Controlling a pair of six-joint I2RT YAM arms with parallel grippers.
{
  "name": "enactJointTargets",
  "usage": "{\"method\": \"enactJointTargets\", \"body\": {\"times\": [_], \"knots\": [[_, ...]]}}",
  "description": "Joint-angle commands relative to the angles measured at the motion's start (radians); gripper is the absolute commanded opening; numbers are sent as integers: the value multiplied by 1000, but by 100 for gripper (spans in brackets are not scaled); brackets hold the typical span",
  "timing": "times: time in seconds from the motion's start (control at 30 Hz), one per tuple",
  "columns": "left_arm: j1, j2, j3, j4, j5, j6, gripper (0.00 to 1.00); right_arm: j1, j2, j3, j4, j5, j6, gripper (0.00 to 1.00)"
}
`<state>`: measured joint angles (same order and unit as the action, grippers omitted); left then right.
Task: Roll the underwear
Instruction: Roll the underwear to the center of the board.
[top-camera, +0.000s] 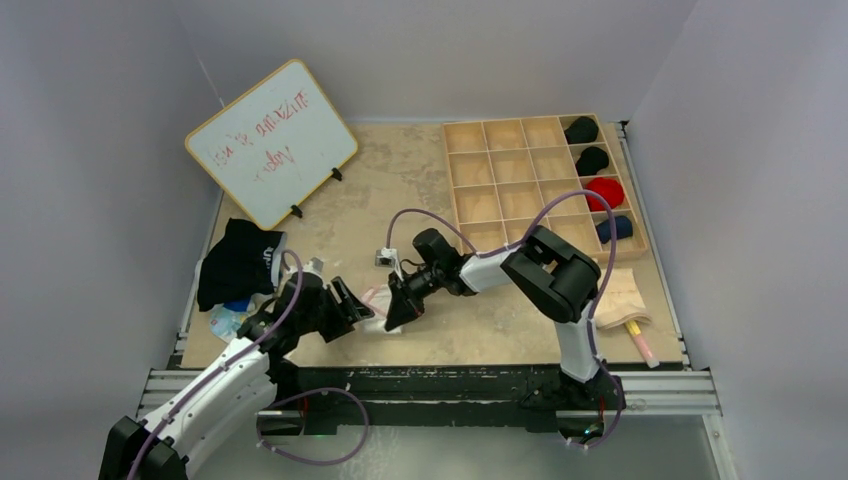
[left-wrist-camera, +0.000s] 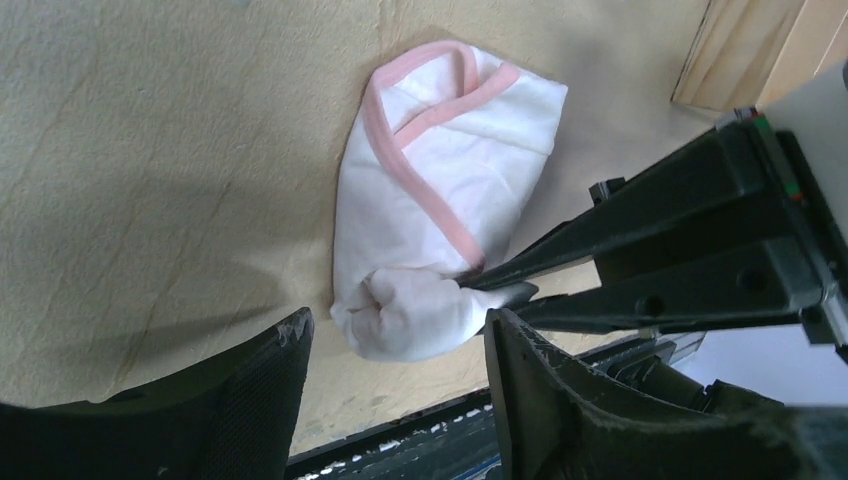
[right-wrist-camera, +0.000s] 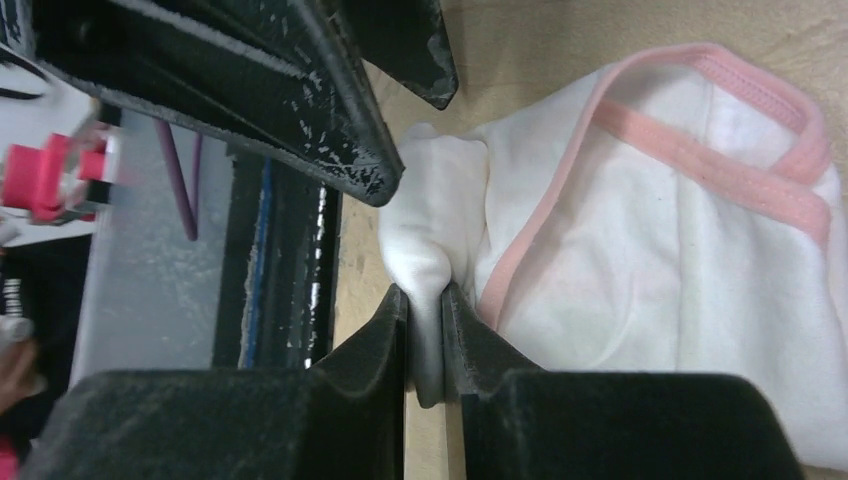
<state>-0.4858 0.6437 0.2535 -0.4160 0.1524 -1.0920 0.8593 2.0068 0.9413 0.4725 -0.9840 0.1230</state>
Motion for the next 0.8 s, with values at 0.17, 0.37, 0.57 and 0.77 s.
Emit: {"method": "enactJointTargets", "body": {"times": [0.17, 0.37, 0.57, 0.77], "knots": [[0, -12, -8, 12, 61, 27, 61, -59, 101, 60, -154, -76, 149, 15], [0, 18, -45, 83, 83, 21, 56, -71, 119, 67, -147, -83, 181, 16], [0, 71, -91, 227, 118, -5, 41, -81, 131, 76, -160, -73, 203, 23], [0, 161, -82, 254, 84, -9, 27, -83, 87, 86, -202, 13, 208, 39]]}}
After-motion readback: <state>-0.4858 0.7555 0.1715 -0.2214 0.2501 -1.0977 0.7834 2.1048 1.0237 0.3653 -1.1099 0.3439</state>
